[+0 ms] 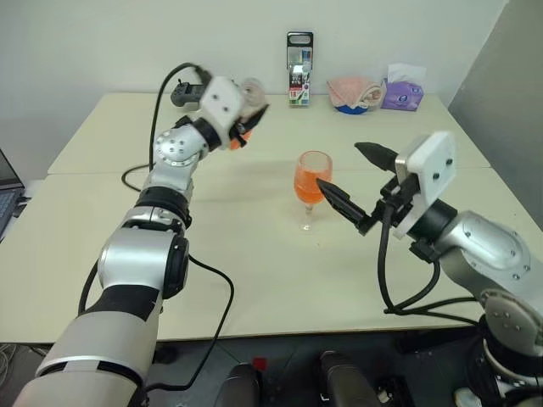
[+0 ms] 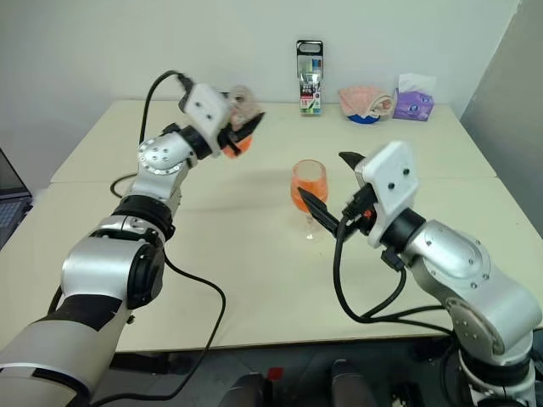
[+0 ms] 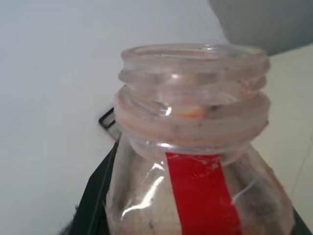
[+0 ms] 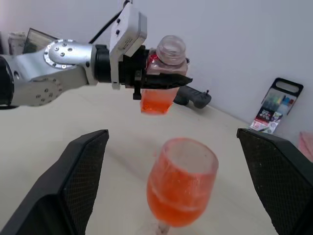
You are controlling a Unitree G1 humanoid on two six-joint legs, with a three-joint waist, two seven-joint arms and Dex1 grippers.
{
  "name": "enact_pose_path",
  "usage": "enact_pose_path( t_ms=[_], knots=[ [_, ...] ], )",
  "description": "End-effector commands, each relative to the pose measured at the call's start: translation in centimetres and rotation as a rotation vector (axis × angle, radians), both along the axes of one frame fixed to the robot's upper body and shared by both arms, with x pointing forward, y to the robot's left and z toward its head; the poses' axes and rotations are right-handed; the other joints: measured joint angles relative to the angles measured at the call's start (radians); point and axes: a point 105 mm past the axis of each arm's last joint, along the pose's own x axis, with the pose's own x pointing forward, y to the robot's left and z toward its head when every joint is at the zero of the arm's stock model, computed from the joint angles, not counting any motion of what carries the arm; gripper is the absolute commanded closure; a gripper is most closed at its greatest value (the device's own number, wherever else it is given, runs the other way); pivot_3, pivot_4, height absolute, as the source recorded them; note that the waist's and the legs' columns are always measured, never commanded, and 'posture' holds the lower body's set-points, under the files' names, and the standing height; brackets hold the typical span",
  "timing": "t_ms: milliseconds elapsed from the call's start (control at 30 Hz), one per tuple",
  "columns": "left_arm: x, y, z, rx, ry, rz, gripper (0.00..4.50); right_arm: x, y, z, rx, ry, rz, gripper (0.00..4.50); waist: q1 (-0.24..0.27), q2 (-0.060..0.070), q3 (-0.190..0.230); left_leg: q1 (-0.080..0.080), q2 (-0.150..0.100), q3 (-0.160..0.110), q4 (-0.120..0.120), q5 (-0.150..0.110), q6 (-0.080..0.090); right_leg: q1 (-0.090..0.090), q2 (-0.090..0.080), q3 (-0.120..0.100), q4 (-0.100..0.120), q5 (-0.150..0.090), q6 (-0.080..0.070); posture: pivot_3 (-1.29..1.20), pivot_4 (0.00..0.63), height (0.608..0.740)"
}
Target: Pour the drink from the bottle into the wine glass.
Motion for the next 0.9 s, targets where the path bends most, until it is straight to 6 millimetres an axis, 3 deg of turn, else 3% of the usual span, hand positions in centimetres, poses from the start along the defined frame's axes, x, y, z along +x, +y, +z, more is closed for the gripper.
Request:
enact_pose_path(
  t_ms=[33, 233, 433, 667, 900],
  knots=[
    [-0.1, 3.9, 0.3, -0.244, 0.046, 0.083, 2.79, -0.7, 0.8, 0.8, 0.001, 0.023, 0.112, 0.00, 0.000, 0.000, 0.000, 0.000, 0.000, -0.001, 0.000, 0.000, 0.000, 0.000, 0.000, 0.000, 0.001, 0.000, 0.000, 0.00, 0.150, 0.740],
    [-1.4, 8.5, -2.5, -0.521, 0.128, 0.262, 2.79, -0.8, 1.9, -0.1, -0.091, 0.089, 0.239, 0.00, 0.006, 0.000, 0.000, 0.001, 0.000, -0.002, 0.000, 0.000, 0.000, -0.001, -0.001, -0.001, 0.005, 0.000, 0.000, 0.00, 0.150, 0.740],
    [-2.8, 9.5, -5.2, -0.527, 0.147, 0.359, 2.79, -0.5, 2.7, -0.4, -0.104, 0.121, 0.289, 0.00, 0.011, 0.000, 0.000, 0.004, 0.000, -0.002, 0.000, 0.000, 0.000, 0.001, -0.001, -0.001, 0.005, 0.000, 0.000, 0.00, 0.150, 0.740],
    [-2.8, 9.9, -7.5, -0.515, 0.215, 0.401, 2.79, -0.6, 3.1, -0.4, -0.122, 0.123, 0.316, 0.00, 0.010, 0.000, 0.000, 0.004, 0.000, -0.001, 0.000, 0.000, 0.000, 0.001, -0.001, -0.001, 0.004, 0.000, 0.000, 0.00, 0.150, 0.740],
    [-3.0, 9.8, -8.4, -0.461, 0.223, 0.420, 0.49, -0.6, 3.1, -0.7, -0.137, 0.125, 0.311, 0.00, 0.010, 0.000, 0.000, 0.004, 0.000, -0.001, 0.000, 0.000, 0.000, 0.001, -0.001, 0.000, 0.004, 0.000, 0.000, 0.00, 0.150, 0.740]
  ],
)
